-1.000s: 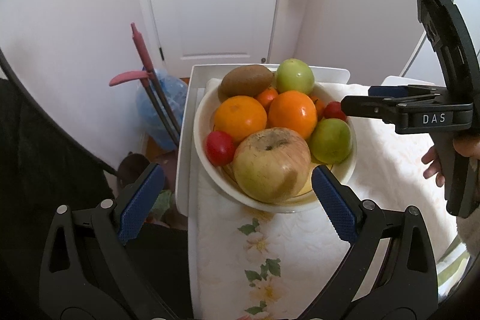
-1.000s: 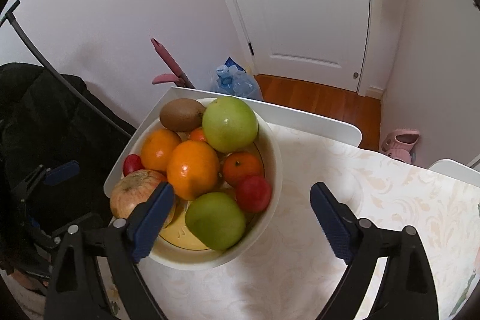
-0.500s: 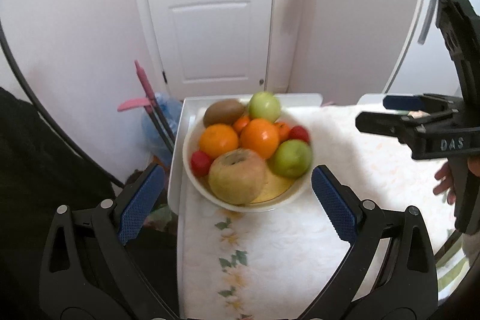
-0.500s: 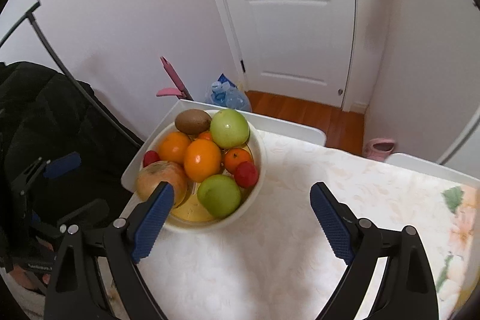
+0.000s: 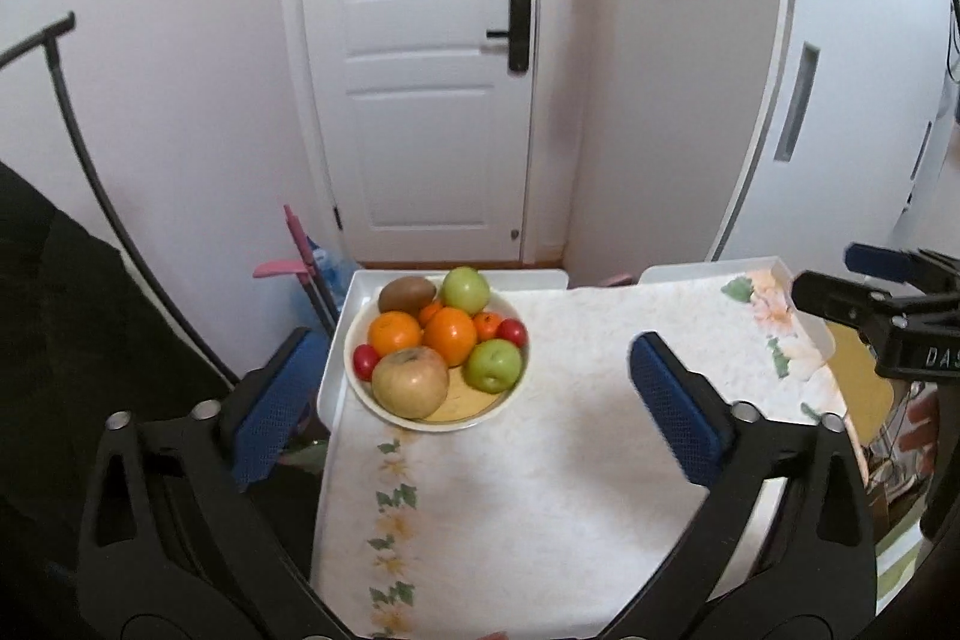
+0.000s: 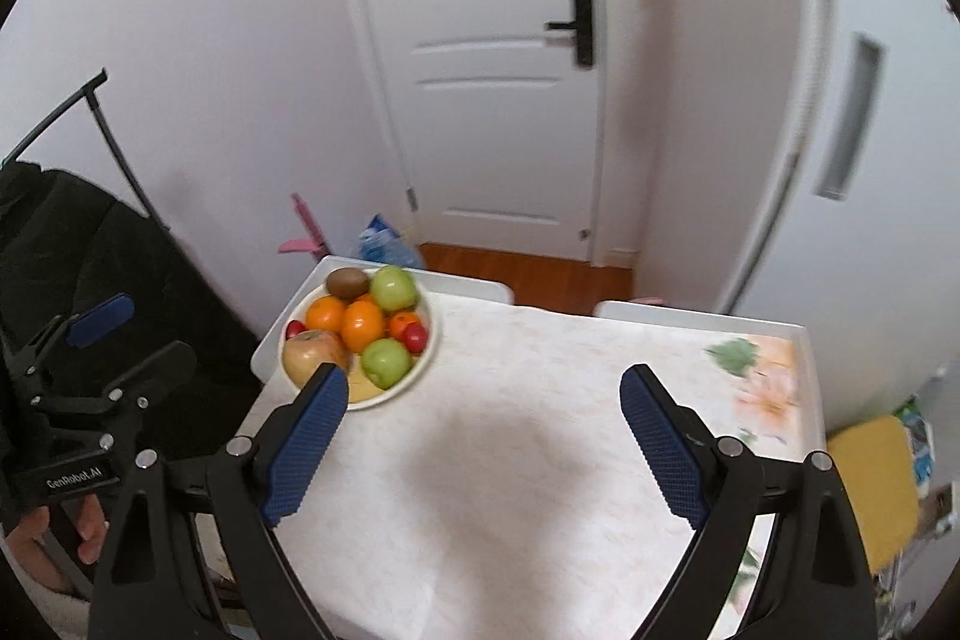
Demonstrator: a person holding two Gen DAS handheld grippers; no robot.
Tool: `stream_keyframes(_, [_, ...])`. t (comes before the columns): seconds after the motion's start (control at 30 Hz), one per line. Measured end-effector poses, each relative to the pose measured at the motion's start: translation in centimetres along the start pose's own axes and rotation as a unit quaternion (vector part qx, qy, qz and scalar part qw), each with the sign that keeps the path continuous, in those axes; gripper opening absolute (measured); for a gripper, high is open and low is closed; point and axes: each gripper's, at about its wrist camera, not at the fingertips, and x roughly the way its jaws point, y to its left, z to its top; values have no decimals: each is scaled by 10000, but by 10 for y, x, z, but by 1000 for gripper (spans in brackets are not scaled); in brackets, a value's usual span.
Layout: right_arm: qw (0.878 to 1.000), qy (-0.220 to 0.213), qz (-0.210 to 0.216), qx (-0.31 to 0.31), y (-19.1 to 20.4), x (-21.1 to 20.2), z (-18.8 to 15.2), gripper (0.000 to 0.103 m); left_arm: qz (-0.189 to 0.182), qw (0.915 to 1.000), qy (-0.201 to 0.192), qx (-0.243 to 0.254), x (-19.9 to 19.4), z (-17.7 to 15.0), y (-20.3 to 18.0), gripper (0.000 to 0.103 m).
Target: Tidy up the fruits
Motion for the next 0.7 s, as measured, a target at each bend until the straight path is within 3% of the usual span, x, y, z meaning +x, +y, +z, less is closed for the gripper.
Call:
stream_keyframes(0.07, [9997, -111, -232, 33, -4, -16, -7, 92, -11, 9999, -103, 2, -11, -1, -8, 103])
stream_keyframes(0.13, [9990, -198, -400, 53, -7, -28, -13, 103, 0, 9999, -164, 35, -20, -4, -15, 103])
stream_keyframes(0.37, [9949, -399, -899, 210, -16, -54, -37, 103, 88, 9994, -344, 56, -37, -15, -31, 103])
stream_keyframes(0.7, [9925, -390, -1095, 384, -23, -66, -55, 103, 89, 9990, -416, 128, -47, -19, -41, 103])
